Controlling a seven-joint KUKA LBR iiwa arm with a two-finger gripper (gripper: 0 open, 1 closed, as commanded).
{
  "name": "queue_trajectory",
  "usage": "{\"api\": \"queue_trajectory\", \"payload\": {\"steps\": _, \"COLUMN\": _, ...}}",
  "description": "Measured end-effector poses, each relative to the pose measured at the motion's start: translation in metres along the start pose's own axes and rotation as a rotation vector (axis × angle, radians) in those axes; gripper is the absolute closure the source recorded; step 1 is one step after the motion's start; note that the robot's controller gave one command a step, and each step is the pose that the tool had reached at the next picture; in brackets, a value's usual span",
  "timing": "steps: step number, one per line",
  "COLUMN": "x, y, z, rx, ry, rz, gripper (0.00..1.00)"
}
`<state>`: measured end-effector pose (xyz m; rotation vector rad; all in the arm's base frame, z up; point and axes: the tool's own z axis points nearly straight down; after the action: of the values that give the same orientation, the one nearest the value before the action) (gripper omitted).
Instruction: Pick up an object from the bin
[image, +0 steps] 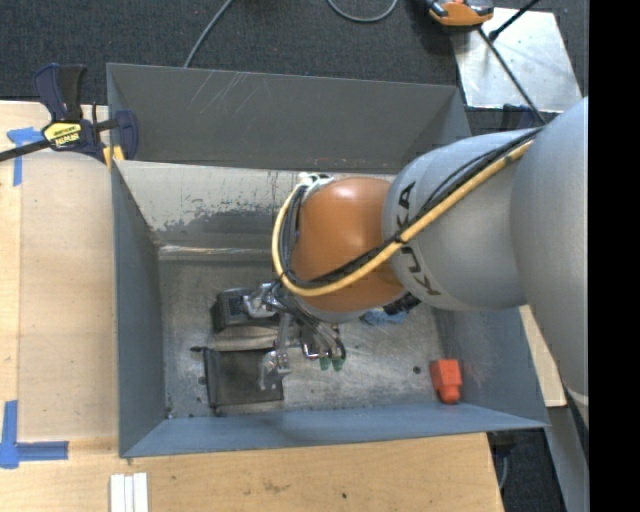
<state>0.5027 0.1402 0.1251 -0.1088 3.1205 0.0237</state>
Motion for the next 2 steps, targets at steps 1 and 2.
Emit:
{"api": "queue_trajectory", "payload": {"steps": 1, "x": 0.0076, "y": 0.0104, "z": 0.0025, "rx": -0.008, "ry": -0.011, "rz": 0.21, "gripper": 0.0}}
{"api": "queue_trajectory", "payload": {"steps": 2, "x": 0.0069, "y": 0.009, "z": 0.003, "rx": -0.006, "ry": -0.009, "rz": 0.227, "gripper": 0.0}}
